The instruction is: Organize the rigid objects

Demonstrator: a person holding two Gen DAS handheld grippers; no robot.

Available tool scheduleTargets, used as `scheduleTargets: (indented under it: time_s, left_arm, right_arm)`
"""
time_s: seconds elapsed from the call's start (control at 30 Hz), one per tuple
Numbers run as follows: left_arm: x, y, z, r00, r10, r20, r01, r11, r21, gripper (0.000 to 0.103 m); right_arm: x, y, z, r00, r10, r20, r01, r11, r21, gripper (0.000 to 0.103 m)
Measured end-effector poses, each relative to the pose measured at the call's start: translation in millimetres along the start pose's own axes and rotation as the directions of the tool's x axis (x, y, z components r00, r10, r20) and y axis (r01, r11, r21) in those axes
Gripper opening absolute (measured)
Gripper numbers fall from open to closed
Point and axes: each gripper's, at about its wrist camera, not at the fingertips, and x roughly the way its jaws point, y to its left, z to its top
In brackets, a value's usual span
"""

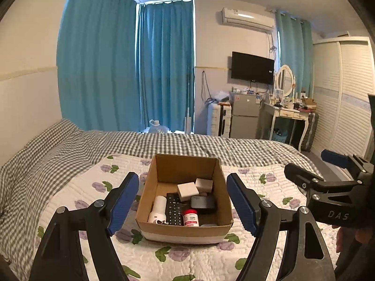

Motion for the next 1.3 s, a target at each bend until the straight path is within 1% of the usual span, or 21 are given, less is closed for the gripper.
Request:
scheduleTargets:
  time_s: [0.73,1.3]
  left_arm:
    - [6.5,1.1,-2.8,0.999,-0.005,-0.034,0.004,1.0,-0.013,0.081]
    - [5.4,0.4,-3.2,0.999,-0.012,-0.035,0.011,1.0,-0.016,0.081]
  right_arm:
    - [4.9,-0.4,-2.6,1.0,-0.006,-0.026,0.005,1.0,-0.004,0.103]
    - [6.3,0.8,-5.3,0.999,-0.012,-0.042,0.012,1.0,0.004,0.103]
